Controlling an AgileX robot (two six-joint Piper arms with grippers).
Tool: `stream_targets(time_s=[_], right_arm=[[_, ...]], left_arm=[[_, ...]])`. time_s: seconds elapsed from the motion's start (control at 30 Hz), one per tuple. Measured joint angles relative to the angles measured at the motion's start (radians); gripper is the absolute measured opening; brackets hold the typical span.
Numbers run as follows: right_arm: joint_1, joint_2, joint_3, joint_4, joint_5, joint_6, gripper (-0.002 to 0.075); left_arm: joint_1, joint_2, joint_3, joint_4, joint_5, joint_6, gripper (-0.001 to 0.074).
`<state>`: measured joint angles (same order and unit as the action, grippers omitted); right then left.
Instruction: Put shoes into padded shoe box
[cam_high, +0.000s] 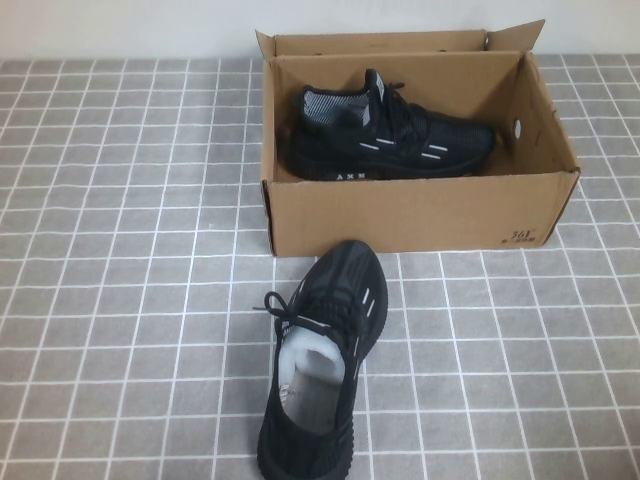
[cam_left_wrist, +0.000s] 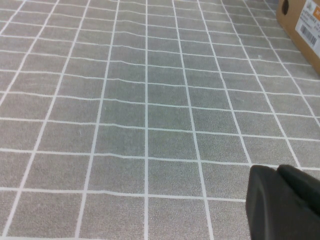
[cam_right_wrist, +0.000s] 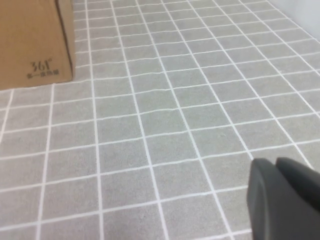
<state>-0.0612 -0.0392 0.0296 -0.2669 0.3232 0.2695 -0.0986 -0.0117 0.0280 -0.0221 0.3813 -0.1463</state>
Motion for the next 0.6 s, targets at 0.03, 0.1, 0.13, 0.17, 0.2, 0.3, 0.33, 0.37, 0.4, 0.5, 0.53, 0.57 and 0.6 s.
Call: stream_targets(time_s=[0.03,0.1,0.13,0.17,0.2,0.3,0.33,0.37,0.4,0.5,0.53,0.57,0.6], right_arm=[[0.000,0.000,0.000,0.011,0.002,-0.029,-0.0006],[0.000,0.000,0.000,0.046,0.002,-0.094,-0.0006],[0.000,0.000,0.000,0.065,0.002,-0.127,-0.0006],[0.000,0.000,0.000,0.092,0.002,-0.164,-0.0006],[0.000,0.000,0.000,0.121,0.002,-0.199,-0.0006],[0.000,0.000,0.000,0.137,0.002,-0.206,-0.0006],[0.000,0.002,0.000,0.140,0.002,-0.196,-0.0006],[0.000,0.002,0.000,0.151,0.002,-0.187,-0.0006],[0.000,0.002,0.000,0.154,0.002,-0.184,-0.0006],[0.000,0.002,0.000,0.154,0.002,-0.184,-0.0006],[0.000,0.002,0.000,0.154,0.002,-0.184,-0.0006],[0.000,0.002,0.000,0.154,0.002,-0.184,-0.0006],[0.000,0.002,0.000,0.154,0.002,-0.184,-0.0006]], left_arm=[[0.000,0.000,0.000,0.000,0.000,0.000,-0.0004],[0.000,0.000,0.000,0.000,0.000,0.000,-0.0004],[0.000,0.000,0.000,0.000,0.000,0.000,-0.0005],[0.000,0.000,0.000,0.000,0.000,0.000,-0.0004],[0.000,0.000,0.000,0.000,0.000,0.000,-0.0004],[0.000,0.000,0.000,0.000,0.000,0.000,-0.0004],[0.000,0.000,0.000,0.000,0.000,0.000,-0.0004],[0.000,0.000,0.000,0.000,0.000,0.000,-0.0004],[0.000,0.000,0.000,0.000,0.000,0.000,-0.0004],[0.000,0.000,0.000,0.000,0.000,0.000,-0.0005],[0.000,0.000,0.000,0.000,0.000,0.000,-0.0005],[0.000,0.000,0.000,0.000,0.000,0.000,-0.0005],[0.000,0.000,0.000,0.000,0.000,0.000,-0.0004]])
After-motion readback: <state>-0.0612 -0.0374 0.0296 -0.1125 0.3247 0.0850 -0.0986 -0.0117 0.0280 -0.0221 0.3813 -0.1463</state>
